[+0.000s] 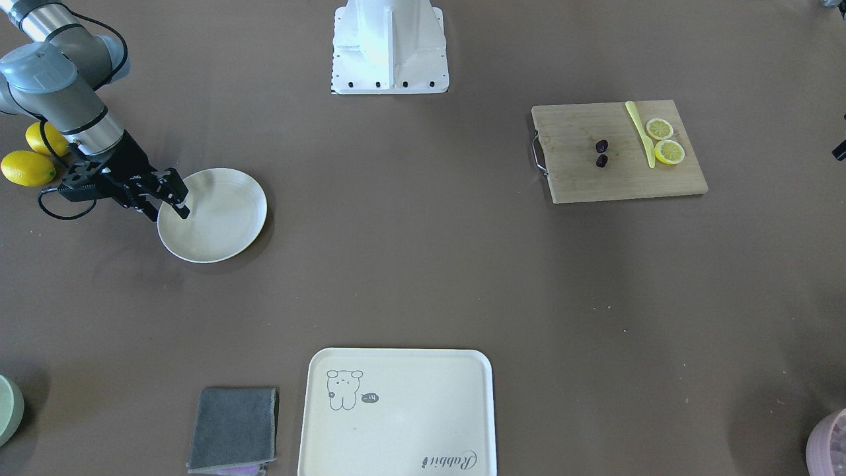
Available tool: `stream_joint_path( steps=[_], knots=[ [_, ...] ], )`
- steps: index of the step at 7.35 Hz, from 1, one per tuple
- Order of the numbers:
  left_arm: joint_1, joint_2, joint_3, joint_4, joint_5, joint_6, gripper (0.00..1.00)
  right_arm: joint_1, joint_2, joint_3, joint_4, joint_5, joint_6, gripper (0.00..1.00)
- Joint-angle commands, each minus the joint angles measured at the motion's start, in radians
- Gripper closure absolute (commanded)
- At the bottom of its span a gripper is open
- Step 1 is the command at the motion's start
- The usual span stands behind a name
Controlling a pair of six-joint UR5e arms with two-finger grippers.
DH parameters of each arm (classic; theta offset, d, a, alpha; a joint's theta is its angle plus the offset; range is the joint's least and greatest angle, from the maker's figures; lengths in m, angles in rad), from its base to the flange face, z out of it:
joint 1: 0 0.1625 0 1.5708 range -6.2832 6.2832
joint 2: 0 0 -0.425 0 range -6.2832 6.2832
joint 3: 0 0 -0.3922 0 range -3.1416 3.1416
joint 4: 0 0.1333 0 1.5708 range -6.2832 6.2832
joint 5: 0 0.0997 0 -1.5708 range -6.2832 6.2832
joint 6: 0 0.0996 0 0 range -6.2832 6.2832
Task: Place red cherry on plate
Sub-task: 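Move the right gripper toward the white round plate, then push the white plate with the right gripper toward the table center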
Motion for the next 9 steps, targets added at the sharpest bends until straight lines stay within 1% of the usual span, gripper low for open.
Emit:
stream_joint_path(
  steps=[1,3,4,5,6,7,8,9],
  knots=[
    [0.000,0.000,0.001,0.000,0.002,0.000,0.02,-0.020,-0.008,0.051,-0.010,-0.006,0.025,1.00],
    [0.000,0.000,0.001,0.000,0.002,0.001,0.02,-0.023,0.004,0.117,-0.071,0.002,0.099,1.00],
    [0.000,0.000,0.001,0.000,0.002,0.001,0.02,-0.046,0.040,0.117,-0.095,-0.019,0.130,1.00],
    [0.000,-0.002,0.001,0.000,0.003,0.000,0.02,-0.061,0.110,0.120,-0.158,-0.041,0.135,1.00],
    [0.000,-0.003,0.001,0.001,0.005,0.000,0.02,-0.072,0.217,0.120,-0.263,-0.043,0.196,1.00],
    [0.000,-0.006,0.001,0.002,0.005,-0.003,0.02,-0.101,0.328,0.119,-0.375,-0.064,0.265,1.00],
    [0.000,-0.012,0.006,0.003,0.005,-0.003,0.02,-0.151,0.413,0.111,-0.464,-0.119,0.288,1.00],
    [0.002,-0.015,0.015,0.003,0.005,-0.003,0.02,-0.200,0.474,0.107,-0.535,-0.174,0.330,1.00]
  ],
)
